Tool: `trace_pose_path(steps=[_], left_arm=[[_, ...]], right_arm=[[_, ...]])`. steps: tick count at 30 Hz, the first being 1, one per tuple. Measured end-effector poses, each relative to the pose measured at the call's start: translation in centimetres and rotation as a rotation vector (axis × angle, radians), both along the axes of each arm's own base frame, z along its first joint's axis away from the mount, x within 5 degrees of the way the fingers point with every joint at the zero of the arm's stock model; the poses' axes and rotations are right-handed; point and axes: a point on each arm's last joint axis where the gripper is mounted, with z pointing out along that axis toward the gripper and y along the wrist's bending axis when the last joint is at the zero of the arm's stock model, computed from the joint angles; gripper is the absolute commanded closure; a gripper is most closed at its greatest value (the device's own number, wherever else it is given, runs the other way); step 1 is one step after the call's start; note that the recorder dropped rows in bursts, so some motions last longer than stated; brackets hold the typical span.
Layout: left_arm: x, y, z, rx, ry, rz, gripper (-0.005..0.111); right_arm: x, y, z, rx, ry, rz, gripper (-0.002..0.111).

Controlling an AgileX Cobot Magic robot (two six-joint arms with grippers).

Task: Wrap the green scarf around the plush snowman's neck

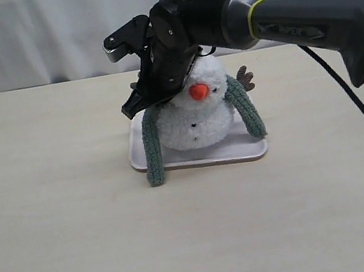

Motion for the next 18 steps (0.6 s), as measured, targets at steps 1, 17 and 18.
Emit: trace_pose_path(steps=[1,17,18], left_arm=[[0.0,0.0,0.0,0.000,0.000,0.000,0.107],[0.0,0.0,0.0,0.000,0.000,0.000,0.107],[0.0,0.0,0.0,0.000,0.000,0.000,0.107]], right_arm=[[0.0,0.0,0.1,0.000,0.000,0.000,0.104],[-1.1,-6.0,7.1,0.001,0.064,-0.183,0.061],[-1.0,-7.0,7.3,-0.009,0.082,-0.210,0.059]])
